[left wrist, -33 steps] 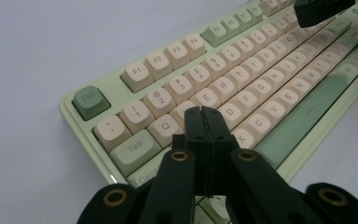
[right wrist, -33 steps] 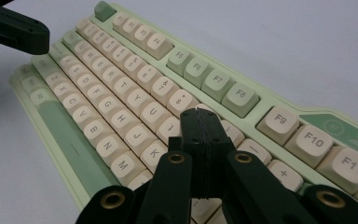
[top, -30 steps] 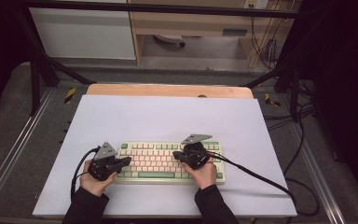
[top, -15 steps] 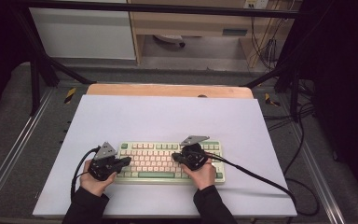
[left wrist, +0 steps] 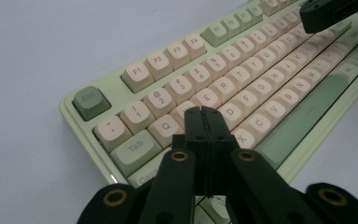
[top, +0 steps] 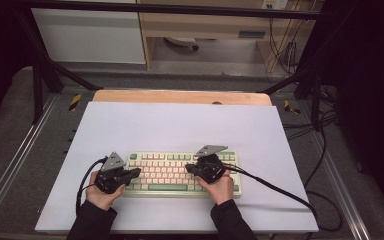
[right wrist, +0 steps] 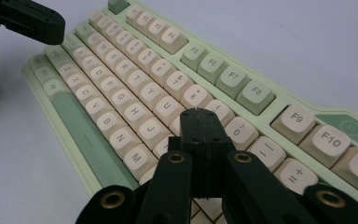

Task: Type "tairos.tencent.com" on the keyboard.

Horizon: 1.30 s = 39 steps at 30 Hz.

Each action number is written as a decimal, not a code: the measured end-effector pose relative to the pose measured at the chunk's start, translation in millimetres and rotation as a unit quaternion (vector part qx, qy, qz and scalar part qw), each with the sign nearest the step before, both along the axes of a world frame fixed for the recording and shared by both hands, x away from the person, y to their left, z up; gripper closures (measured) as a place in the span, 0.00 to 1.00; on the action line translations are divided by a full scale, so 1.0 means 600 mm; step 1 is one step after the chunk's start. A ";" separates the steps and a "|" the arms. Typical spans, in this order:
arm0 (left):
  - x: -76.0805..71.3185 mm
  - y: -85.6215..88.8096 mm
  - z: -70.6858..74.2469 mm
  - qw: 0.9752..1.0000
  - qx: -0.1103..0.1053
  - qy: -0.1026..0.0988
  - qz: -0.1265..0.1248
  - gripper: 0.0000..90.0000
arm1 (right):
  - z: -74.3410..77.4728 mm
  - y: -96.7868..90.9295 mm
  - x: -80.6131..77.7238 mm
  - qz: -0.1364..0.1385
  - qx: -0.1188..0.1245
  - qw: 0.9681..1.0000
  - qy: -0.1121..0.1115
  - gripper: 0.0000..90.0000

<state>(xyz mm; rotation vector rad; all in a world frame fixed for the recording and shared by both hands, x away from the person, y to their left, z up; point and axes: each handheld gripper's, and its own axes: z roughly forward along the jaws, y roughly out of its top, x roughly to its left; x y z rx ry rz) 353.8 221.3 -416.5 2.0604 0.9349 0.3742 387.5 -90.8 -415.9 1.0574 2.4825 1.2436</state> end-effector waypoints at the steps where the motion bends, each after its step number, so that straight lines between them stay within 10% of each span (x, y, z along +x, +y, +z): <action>1: 0.000 0.000 0.000 1.000 0.000 0.000 0.000 1.00 | 0.002 -0.002 0.000 0.002 -0.002 1.000 -0.005 1.00; 39: 0.016 -0.034 -0.015 1.000 0.018 0.008 -0.008 1.00 | 0.005 -0.077 -0.048 0.009 -0.008 1.000 0.000 1.00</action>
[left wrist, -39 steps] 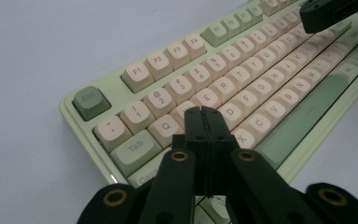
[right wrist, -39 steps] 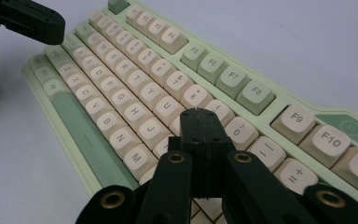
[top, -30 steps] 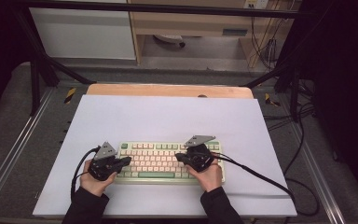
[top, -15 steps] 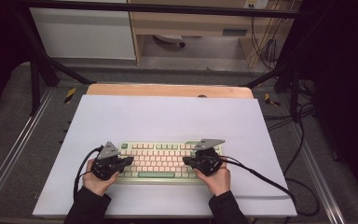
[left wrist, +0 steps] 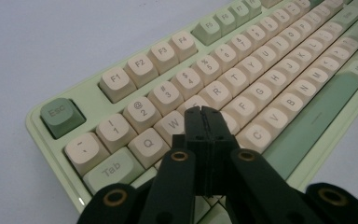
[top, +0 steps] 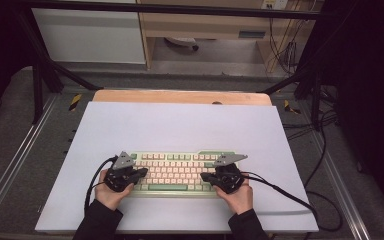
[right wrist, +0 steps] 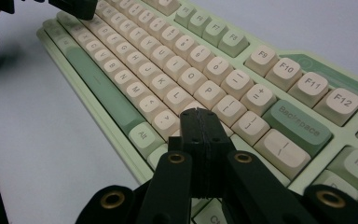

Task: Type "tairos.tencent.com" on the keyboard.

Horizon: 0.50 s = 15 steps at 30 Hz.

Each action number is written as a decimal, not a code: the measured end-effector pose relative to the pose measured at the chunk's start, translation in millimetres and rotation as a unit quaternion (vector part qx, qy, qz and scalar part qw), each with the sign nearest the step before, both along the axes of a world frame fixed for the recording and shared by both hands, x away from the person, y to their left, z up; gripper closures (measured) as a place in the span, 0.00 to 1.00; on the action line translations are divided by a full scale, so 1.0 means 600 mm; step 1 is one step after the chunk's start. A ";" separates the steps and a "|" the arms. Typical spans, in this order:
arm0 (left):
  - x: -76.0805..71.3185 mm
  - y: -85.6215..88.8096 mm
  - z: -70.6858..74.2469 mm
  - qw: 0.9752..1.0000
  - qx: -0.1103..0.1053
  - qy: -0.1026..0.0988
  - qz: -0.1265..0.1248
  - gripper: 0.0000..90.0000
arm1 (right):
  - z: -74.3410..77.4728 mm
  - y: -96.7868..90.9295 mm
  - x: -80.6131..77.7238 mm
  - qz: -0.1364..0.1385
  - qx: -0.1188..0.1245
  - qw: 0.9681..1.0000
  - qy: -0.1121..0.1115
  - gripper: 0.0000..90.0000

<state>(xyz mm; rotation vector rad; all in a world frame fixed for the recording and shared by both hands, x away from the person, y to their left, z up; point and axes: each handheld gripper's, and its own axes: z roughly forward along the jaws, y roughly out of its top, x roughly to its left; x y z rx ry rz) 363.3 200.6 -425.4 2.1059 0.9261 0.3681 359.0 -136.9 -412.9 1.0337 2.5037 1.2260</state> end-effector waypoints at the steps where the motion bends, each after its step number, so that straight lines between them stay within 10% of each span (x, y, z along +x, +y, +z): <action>1: 0.000 0.000 -0.001 1.000 0.000 0.001 0.001 1.00 | 0.000 -0.001 -0.001 0.000 0.000 1.000 0.001 1.00; 15: 0.002 -0.003 -0.007 1.000 0.003 0.004 -0.004 1.00 | -0.002 -0.004 -0.005 0.001 0.002 1.000 0.001 1.00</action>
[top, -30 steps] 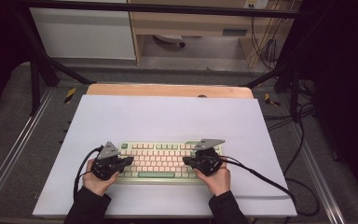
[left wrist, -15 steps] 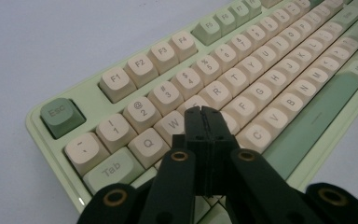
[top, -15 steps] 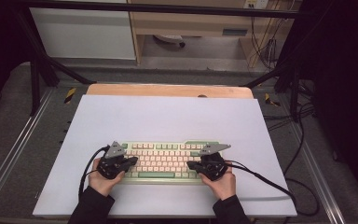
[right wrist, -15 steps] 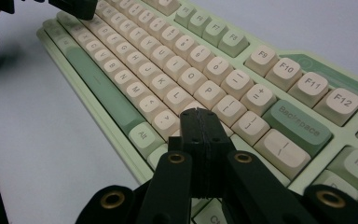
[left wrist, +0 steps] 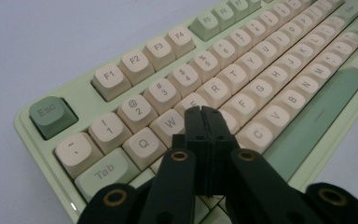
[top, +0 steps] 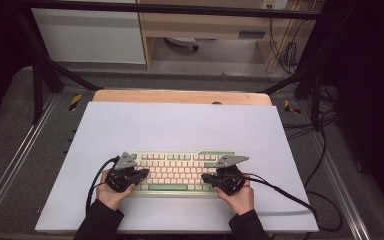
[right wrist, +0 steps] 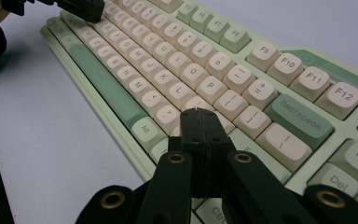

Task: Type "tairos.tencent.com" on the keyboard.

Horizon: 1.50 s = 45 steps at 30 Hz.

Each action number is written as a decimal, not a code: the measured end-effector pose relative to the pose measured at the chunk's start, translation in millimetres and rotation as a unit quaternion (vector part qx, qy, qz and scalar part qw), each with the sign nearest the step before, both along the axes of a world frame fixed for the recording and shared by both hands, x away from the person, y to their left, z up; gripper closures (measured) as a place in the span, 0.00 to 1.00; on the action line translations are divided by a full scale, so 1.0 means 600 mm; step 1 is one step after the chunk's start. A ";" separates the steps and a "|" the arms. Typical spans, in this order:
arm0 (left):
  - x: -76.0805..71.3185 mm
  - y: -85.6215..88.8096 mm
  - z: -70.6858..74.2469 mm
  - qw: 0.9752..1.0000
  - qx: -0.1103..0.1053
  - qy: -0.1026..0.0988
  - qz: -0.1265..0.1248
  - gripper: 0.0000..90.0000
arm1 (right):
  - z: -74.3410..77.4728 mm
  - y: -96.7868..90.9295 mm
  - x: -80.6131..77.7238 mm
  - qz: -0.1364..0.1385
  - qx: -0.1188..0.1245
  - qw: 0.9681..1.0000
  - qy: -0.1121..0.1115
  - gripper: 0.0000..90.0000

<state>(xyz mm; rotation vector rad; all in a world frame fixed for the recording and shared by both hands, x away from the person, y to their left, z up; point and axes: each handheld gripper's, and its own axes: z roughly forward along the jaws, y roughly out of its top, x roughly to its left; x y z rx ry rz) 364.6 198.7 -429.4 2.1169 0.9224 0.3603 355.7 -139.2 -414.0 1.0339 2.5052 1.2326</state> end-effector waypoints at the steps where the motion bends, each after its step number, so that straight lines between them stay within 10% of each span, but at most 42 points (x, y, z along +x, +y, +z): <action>1: 0.000 0.000 -0.001 1.000 0.001 0.001 0.000 1.00 | 0.000 0.000 0.000 0.001 0.000 1.000 0.000 1.00; 45: -0.025 0.047 0.015 1.000 -0.022 -0.004 0.014 1.00 | -0.002 0.039 0.015 0.023 0.021 0.999 0.010 1.00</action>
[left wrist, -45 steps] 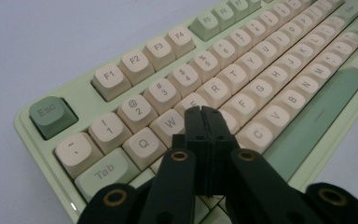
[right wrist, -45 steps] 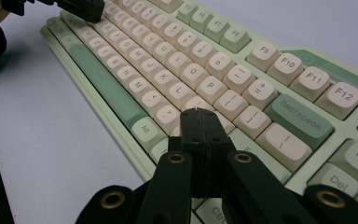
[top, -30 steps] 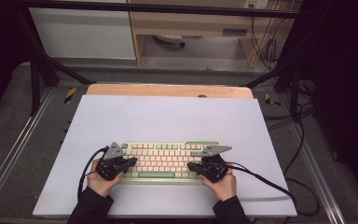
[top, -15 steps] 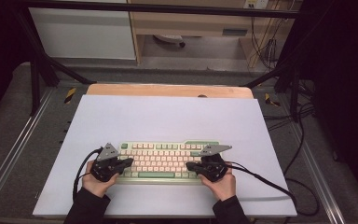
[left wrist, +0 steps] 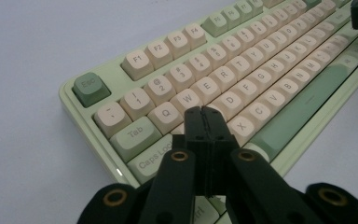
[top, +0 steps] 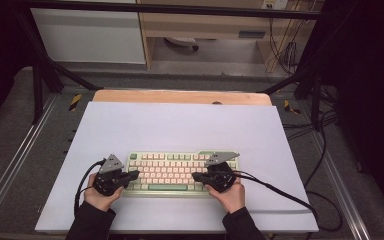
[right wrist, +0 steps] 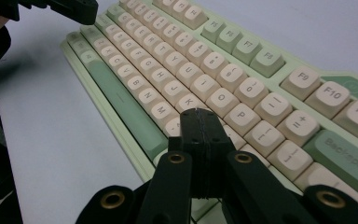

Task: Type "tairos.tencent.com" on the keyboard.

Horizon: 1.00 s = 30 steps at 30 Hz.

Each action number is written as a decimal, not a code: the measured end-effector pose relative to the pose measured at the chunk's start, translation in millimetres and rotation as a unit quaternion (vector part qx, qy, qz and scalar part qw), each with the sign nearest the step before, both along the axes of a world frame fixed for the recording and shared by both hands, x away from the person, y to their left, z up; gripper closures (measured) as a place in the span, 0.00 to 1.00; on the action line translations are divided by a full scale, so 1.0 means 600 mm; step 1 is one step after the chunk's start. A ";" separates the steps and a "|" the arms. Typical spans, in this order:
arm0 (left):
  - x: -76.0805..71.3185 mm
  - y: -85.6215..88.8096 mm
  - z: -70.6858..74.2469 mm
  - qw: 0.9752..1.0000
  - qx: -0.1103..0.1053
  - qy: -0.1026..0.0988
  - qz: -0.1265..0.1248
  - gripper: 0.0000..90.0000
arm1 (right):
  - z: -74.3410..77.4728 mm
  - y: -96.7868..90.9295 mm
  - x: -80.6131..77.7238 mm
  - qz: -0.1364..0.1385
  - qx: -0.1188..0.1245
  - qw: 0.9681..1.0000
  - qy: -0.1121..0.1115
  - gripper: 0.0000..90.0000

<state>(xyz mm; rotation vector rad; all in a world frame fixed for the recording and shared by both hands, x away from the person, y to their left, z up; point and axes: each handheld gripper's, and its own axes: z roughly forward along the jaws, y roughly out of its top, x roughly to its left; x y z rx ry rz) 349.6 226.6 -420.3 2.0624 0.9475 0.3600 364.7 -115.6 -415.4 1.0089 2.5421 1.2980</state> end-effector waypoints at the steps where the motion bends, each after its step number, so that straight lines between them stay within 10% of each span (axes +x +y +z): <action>1: 0.000 0.000 0.000 1.000 -0.001 0.000 0.001 1.00 | -0.005 0.002 0.001 0.003 -0.002 1.000 0.002 1.00; 30: 0.001 -0.006 -0.007 1.000 0.001 0.006 -0.007 1.00 | -0.014 0.004 -0.002 0.002 -0.024 1.000 -0.014 1.00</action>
